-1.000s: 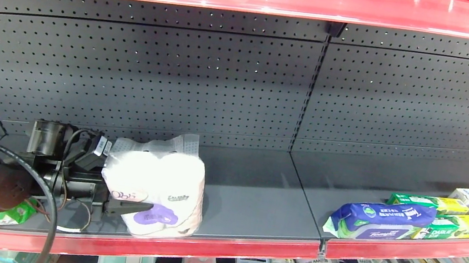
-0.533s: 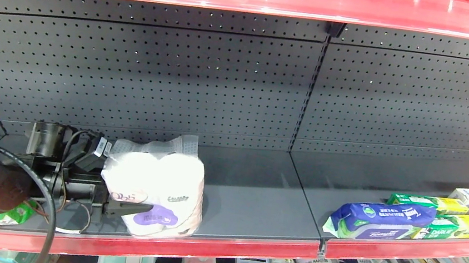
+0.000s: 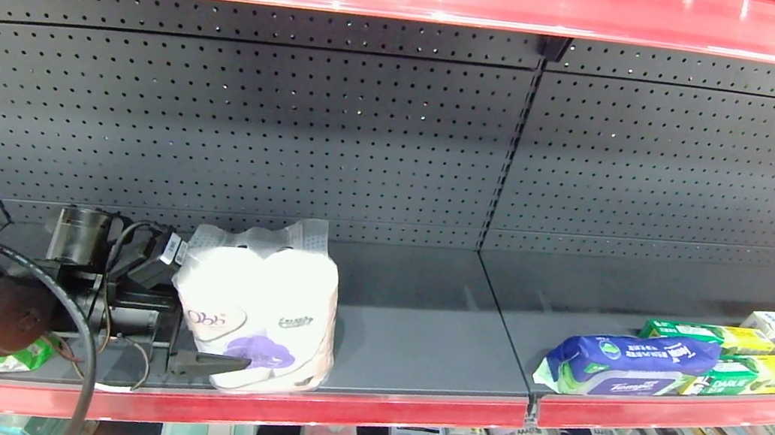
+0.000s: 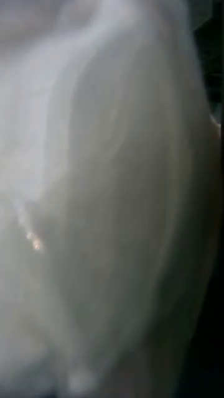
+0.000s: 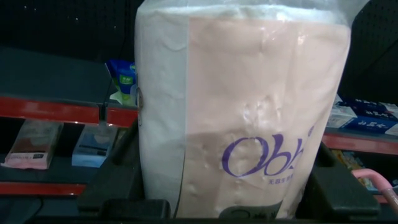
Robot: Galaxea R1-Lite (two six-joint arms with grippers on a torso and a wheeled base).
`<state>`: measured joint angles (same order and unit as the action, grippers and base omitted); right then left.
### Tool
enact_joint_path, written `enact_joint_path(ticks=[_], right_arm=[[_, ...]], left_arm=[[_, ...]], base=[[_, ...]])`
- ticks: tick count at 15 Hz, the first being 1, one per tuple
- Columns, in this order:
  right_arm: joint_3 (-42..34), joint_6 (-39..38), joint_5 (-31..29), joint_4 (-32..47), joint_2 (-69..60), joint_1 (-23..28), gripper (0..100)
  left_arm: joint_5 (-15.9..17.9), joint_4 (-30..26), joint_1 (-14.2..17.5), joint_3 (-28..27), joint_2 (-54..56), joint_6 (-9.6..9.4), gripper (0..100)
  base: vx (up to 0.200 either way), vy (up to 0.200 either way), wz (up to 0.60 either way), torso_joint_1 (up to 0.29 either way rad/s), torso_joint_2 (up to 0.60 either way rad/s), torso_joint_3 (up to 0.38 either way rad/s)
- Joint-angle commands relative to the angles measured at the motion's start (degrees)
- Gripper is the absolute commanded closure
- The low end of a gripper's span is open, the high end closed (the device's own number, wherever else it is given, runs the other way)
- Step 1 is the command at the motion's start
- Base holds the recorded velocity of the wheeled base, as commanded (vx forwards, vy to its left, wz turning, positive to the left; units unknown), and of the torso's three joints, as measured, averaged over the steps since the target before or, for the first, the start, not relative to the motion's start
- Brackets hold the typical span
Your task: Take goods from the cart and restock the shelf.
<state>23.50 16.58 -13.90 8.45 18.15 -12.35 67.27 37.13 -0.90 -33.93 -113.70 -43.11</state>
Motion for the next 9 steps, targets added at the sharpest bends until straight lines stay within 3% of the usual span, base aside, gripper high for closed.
enact_joint_path(ticks=[1, 3, 6, 9], right_arm=[[0.0, 0.0, 0.0, 0.0, 0.0, 0.0, 100], [0.1, 0.0, 0.0, 0.0, 0.0, 0.0, 100], [0.0, 0.0, 0.0, 0.0, 0.0, 0.0, 100], [-0.1, 0.0, 0.1, 0.0, 0.1, 0.0, 100]], left_arm=[[0.4, 0.4, 0.1, -0.3, 0.1, 0.13, 0], [0.8, 0.3, 0.7, -0.4, 1.1, 0.48, 0], [1.7, 0.4, 0.7, -0.4, 5.3, 6.1, 0], [2.2, 0.4, 0.8, -0.4, 9.4, 9.36, 0]], base=[[0.0, 0.0, 0.0, 0.0, 0.0, 0.0], [0.0, 0.0, 0.0, 0.0, 0.0, 0.0], [0.0, 0.0, 0.0, 0.0, 0.0, 0.0], [0.0, 0.0, 0.0, 0.0, 0.0, 0.0]])
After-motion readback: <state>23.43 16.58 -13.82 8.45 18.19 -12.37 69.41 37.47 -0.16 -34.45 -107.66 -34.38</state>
